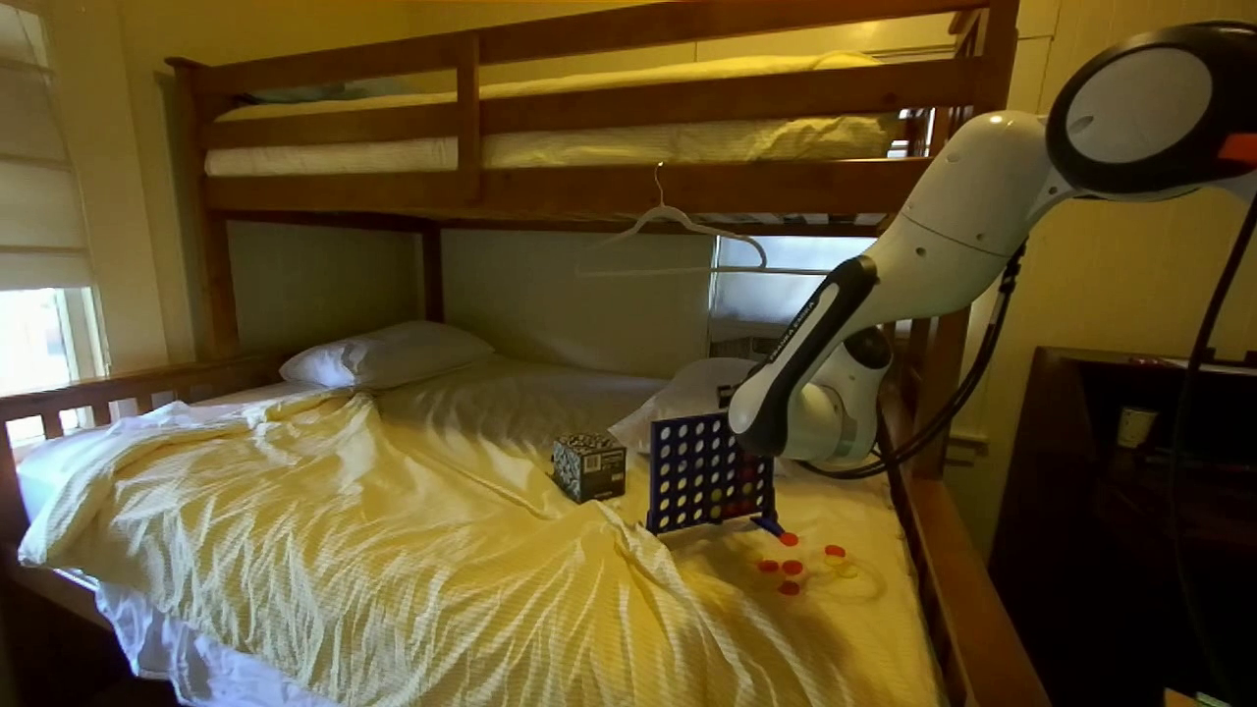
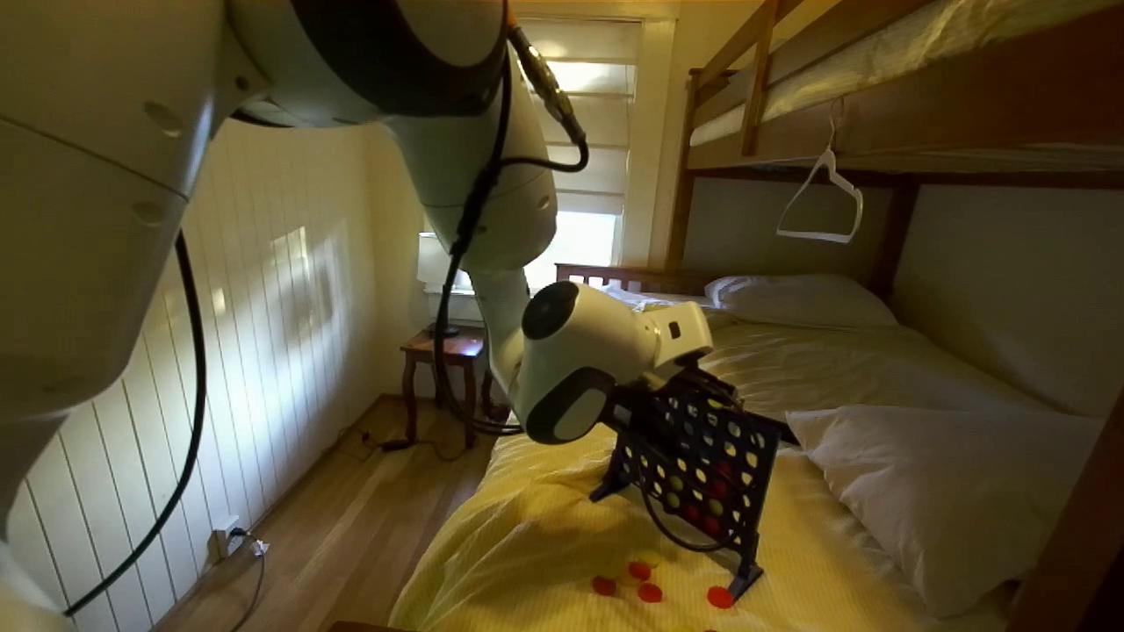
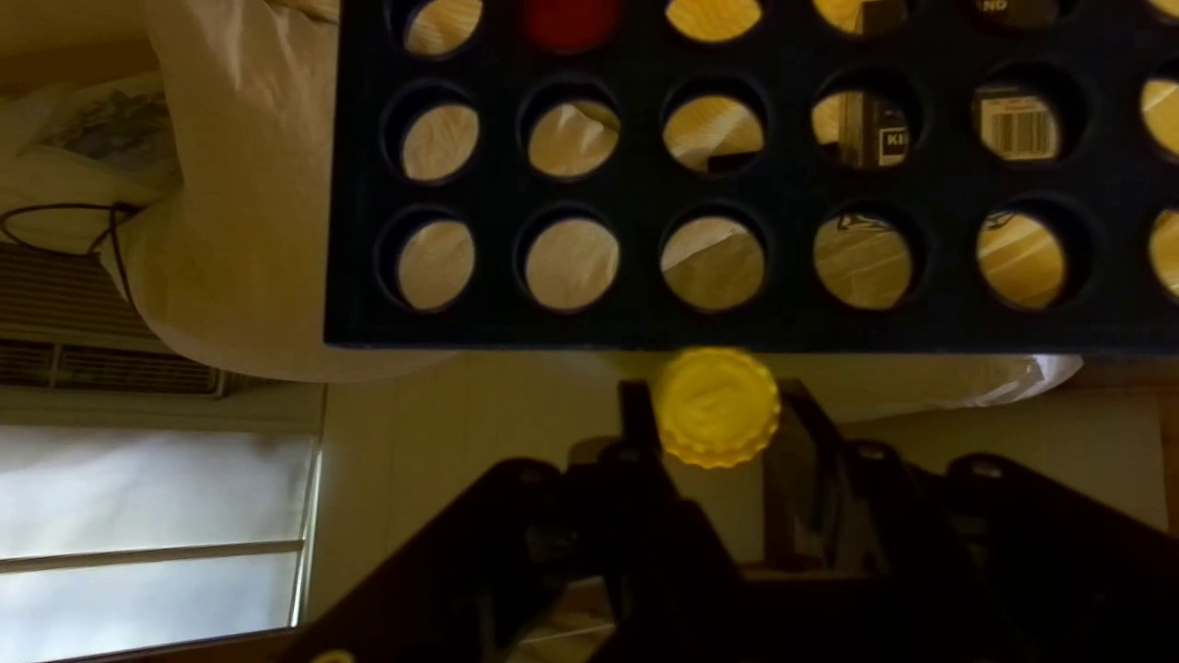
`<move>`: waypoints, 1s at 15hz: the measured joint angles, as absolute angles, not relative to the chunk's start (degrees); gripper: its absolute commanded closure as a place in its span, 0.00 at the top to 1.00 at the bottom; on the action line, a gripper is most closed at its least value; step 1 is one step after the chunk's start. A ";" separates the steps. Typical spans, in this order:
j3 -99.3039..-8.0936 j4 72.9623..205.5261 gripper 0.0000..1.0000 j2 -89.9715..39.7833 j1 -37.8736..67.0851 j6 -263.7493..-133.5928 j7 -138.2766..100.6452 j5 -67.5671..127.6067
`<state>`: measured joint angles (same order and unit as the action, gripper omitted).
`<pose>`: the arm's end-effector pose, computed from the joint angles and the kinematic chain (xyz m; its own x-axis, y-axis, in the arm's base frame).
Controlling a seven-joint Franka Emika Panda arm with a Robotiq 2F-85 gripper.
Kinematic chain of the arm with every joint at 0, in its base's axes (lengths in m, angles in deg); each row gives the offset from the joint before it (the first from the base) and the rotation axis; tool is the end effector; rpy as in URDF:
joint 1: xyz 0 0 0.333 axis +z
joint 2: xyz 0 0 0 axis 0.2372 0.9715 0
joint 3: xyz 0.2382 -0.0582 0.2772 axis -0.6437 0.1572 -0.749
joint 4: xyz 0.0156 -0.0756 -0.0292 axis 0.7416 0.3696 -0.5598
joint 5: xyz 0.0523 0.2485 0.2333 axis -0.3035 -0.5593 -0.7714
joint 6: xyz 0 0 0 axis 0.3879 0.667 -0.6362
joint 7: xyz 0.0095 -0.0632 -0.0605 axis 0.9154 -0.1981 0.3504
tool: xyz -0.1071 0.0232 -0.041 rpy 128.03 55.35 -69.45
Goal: Put one yellow chip in the blue gameboard.
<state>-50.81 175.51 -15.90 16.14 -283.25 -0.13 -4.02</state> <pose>0.5725 -0.1083 0.3914 0.4164 -0.1617 0.8947 -0.4328 -0.9007 0.0386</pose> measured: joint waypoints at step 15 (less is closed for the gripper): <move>-49.32 175.42 0.10 -14.93 16.26 -283.31 -0.51 0.14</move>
